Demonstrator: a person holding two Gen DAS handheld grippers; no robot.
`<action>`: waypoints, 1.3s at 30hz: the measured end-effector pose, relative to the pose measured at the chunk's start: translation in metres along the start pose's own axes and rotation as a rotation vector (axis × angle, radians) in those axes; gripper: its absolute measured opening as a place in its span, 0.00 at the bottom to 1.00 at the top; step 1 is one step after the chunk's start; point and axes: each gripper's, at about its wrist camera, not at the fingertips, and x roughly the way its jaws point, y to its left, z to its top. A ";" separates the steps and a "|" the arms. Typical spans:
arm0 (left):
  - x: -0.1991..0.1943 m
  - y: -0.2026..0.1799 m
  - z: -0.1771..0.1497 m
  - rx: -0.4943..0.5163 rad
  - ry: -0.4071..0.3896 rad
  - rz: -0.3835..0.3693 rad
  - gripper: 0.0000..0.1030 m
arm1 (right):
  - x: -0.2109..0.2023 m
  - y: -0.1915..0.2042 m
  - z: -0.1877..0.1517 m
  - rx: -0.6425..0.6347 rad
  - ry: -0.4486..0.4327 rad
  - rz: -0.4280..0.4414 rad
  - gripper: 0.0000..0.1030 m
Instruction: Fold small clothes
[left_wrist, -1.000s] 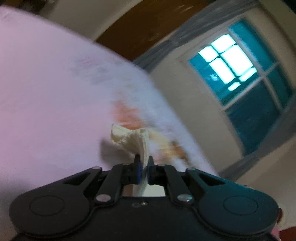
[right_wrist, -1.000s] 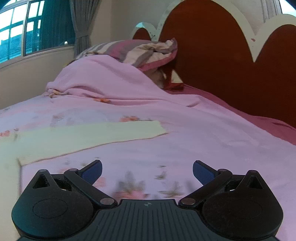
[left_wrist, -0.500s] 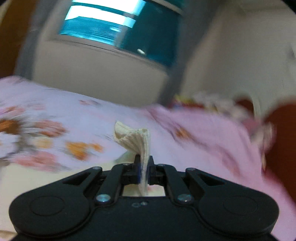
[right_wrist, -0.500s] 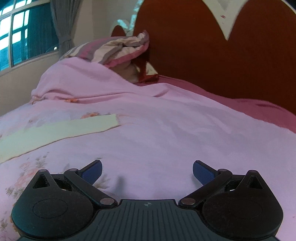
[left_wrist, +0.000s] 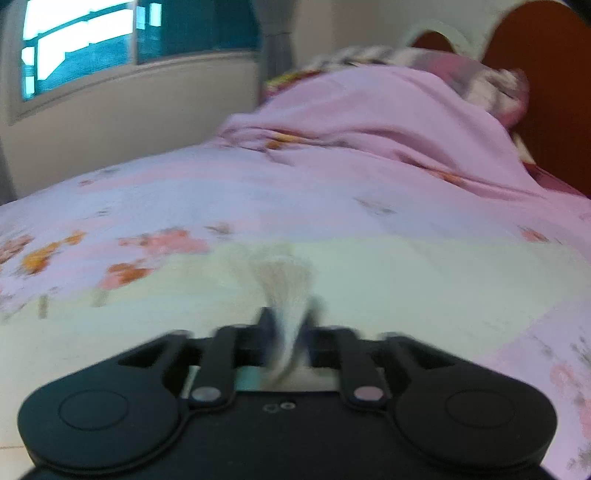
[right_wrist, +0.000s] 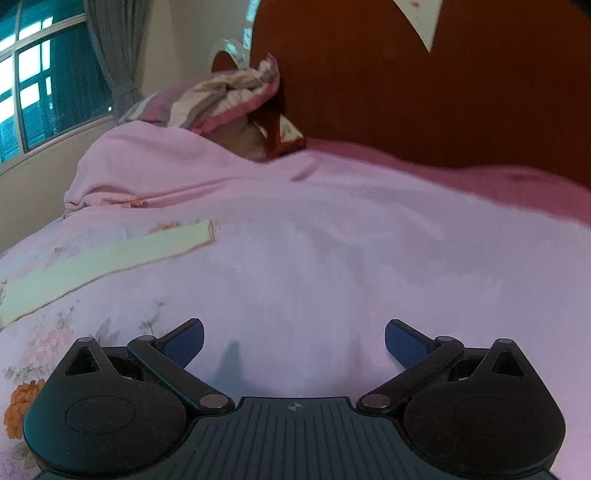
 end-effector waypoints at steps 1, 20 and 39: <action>-0.004 -0.006 0.002 0.033 0.000 -0.041 0.54 | 0.003 -0.003 -0.002 0.018 0.007 0.000 1.00; -0.171 0.241 -0.116 -0.219 0.066 0.381 0.57 | -0.001 -0.003 -0.001 0.048 0.002 -0.084 1.00; -0.180 0.292 -0.132 -0.296 0.077 0.223 0.60 | 0.017 0.016 -0.005 -0.079 0.054 -0.178 1.00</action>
